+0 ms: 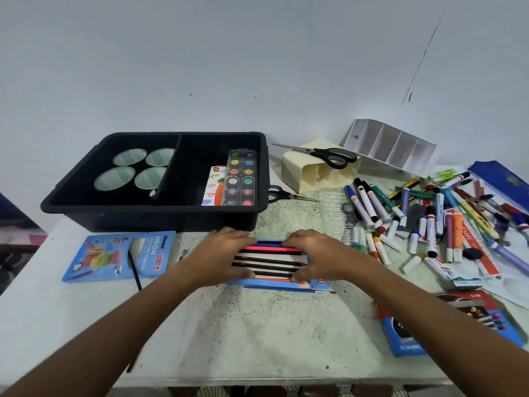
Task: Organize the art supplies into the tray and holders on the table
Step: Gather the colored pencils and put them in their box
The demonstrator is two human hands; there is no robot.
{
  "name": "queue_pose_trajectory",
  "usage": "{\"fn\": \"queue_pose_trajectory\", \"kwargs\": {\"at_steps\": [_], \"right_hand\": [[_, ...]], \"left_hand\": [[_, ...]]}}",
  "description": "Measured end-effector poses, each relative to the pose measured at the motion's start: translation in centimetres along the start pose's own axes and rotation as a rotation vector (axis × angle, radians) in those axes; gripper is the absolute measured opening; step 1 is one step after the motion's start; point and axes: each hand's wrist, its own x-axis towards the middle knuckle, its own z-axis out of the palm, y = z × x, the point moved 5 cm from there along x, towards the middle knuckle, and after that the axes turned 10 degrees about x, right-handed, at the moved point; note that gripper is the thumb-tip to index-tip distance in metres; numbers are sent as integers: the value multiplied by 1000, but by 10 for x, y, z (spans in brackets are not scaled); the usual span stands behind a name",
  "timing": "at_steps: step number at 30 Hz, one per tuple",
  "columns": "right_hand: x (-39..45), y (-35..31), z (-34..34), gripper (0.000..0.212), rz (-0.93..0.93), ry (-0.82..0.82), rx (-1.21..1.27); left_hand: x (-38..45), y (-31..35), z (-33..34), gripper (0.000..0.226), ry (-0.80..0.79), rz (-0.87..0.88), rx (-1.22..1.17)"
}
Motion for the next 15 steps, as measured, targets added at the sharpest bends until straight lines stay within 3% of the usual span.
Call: {"fn": "queue_pose_trajectory", "kwargs": {"at_steps": [6,11,15], "right_hand": [[3,-2,-3,51,-16,97,-2],[5,-2,1,66,-13,102,-32],[10,-2,4,63,11,181,-65]], "left_hand": [[12,-2,-5,67,28,-43,19],[11,-3,-3,70,4,4,-33],[15,-7,-9,58,62,-13,-63]]}}
